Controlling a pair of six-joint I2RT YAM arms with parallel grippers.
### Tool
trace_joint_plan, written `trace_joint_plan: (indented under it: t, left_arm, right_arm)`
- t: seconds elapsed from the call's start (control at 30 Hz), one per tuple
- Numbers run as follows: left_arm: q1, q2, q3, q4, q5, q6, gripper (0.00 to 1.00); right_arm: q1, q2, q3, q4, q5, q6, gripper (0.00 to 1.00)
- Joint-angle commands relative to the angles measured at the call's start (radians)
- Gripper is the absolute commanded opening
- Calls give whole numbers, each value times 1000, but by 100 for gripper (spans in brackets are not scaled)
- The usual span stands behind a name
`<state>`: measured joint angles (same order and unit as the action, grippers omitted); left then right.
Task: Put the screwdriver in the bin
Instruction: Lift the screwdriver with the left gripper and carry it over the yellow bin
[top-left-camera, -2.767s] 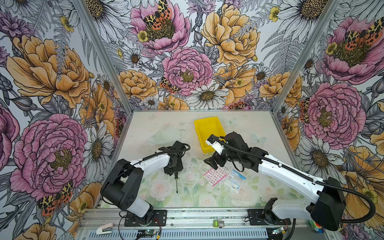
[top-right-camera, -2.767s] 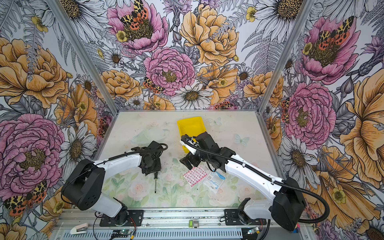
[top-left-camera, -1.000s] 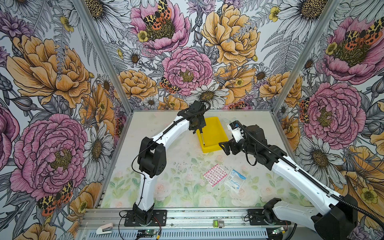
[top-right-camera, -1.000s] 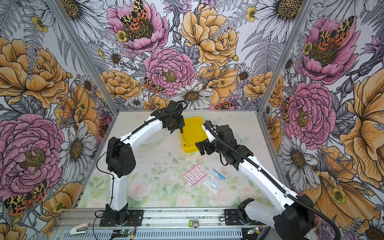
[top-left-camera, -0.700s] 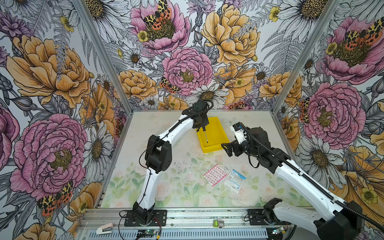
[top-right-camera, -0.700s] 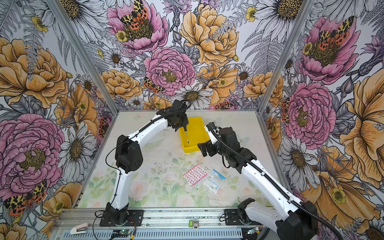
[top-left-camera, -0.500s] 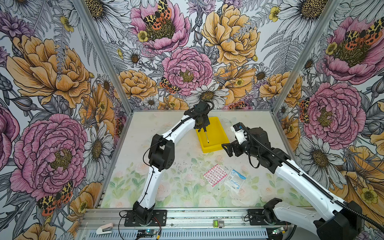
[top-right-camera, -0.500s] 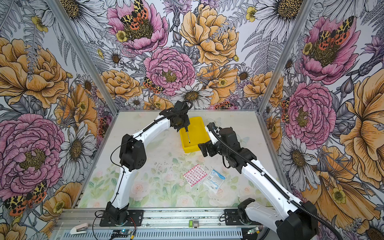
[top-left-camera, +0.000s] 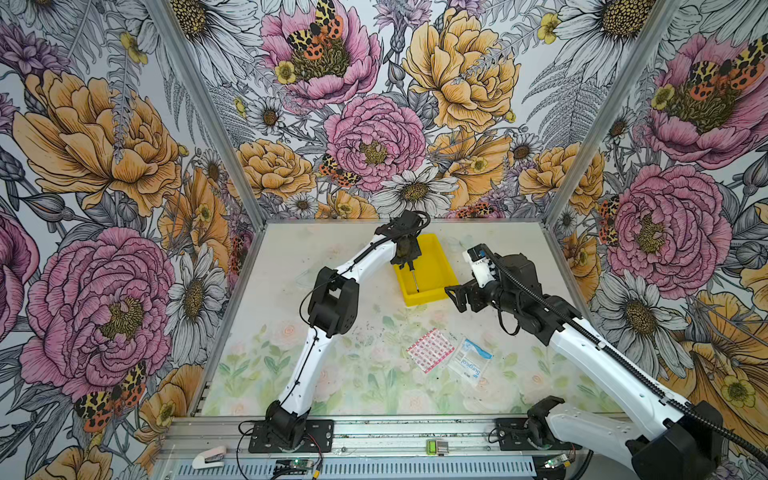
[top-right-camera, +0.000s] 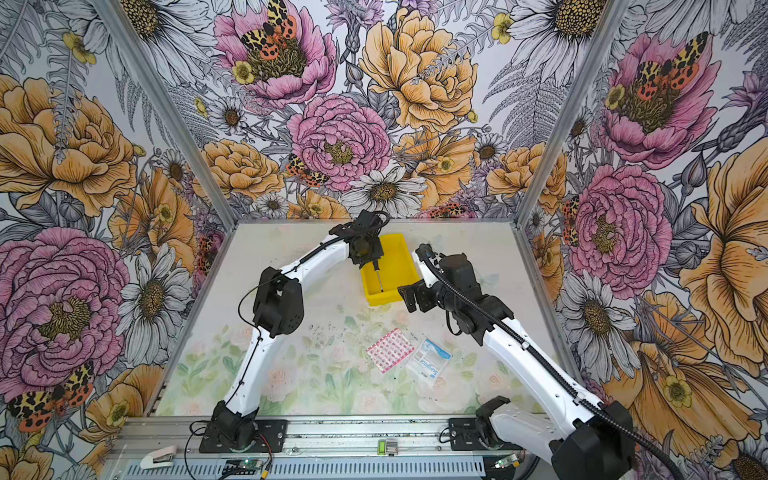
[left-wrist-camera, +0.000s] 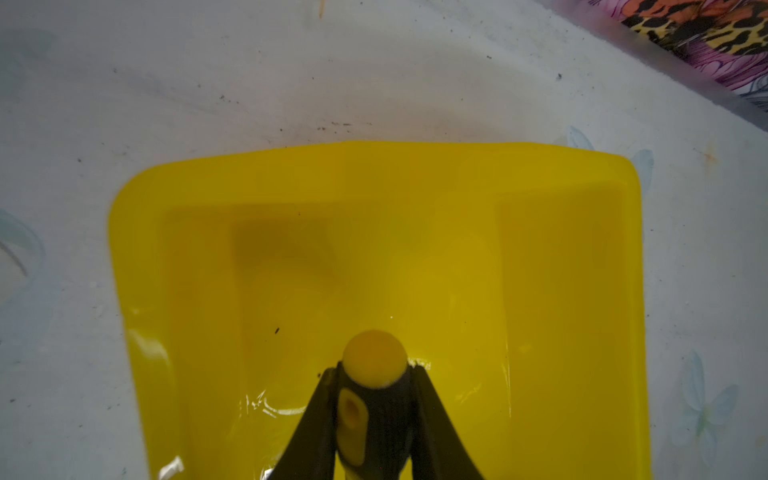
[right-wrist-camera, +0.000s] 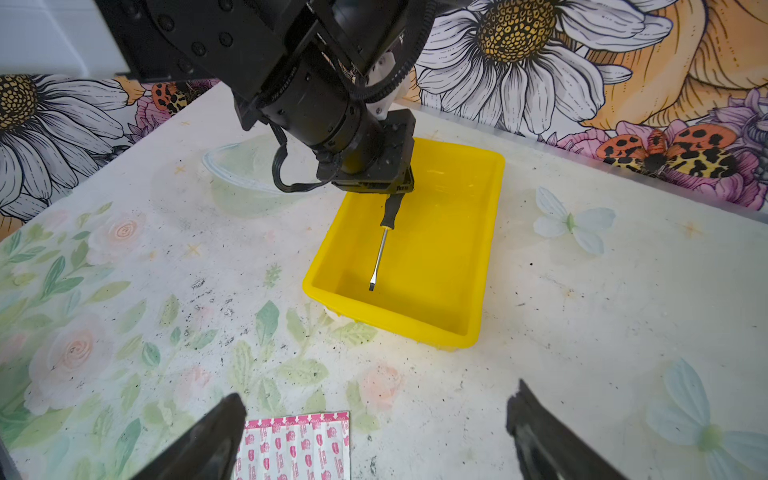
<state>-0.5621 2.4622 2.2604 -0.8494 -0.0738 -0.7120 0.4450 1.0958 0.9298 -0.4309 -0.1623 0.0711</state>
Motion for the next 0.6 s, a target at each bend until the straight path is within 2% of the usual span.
trace_joint_plan:
  t: [0.0,0.57]
  left_arm:
    - [-14,22,40,9,6,-25,14]
    - [-27,83,34,9,-39,-52,20]
  right_arm:
    - [-9,4,6,-8,-3,14,99]
    - [-18,-11,-7,-7,-1,12,100]
